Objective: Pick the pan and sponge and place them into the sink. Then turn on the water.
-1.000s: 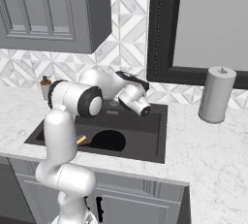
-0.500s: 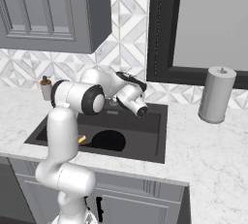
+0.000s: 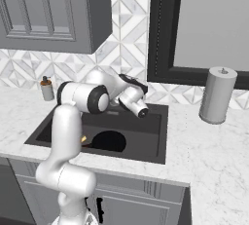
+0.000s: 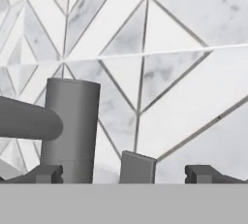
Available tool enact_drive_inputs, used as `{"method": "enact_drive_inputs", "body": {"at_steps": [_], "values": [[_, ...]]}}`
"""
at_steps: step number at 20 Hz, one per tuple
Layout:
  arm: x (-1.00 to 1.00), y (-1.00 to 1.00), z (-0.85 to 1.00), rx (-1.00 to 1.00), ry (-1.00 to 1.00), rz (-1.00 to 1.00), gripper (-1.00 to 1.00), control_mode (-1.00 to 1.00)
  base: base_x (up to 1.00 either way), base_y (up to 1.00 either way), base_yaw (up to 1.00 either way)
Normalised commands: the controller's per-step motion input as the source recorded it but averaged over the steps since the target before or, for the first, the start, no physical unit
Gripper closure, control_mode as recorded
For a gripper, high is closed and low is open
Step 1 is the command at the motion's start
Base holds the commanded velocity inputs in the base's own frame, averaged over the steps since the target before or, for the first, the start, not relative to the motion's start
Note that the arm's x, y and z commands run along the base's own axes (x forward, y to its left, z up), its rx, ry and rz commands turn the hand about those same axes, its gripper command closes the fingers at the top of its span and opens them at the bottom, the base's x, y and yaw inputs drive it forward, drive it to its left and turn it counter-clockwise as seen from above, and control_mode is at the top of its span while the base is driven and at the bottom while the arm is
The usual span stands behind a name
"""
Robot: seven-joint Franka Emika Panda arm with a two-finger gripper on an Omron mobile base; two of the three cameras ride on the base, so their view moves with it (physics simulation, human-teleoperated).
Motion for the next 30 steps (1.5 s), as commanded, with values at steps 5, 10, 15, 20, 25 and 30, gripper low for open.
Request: {"method": "enact_drive_inputs", "body": {"at_steps": [5,10,15,20,25,30], "values": [[0.28,0.00,-0.20,0.00,0.00,0.00,-1.00,-1.00,0.00,0.00,0.00],[0.35,0.00,-0.12,0.00,0.00,0.00,-1.00,-1.00,0.00,0.00,0.00],[0.38,0.00,-0.07,0.00,0.00,0.00,-1.00,-1.00,0.00,0.00,0.00],[0.35,0.00,-0.11,0.00,0.02,0.00,-1.00,-1.00,0.00,0.00,0.00],[0.27,0.00,-0.10,0.00,0.06,0.00,1.00,-1.00,0.00,0.00,0.00],[0.10,-0.05,-0.02,0.00,0.01,0.00,1.00,-1.00,0.00,0.00,0.00]]}}
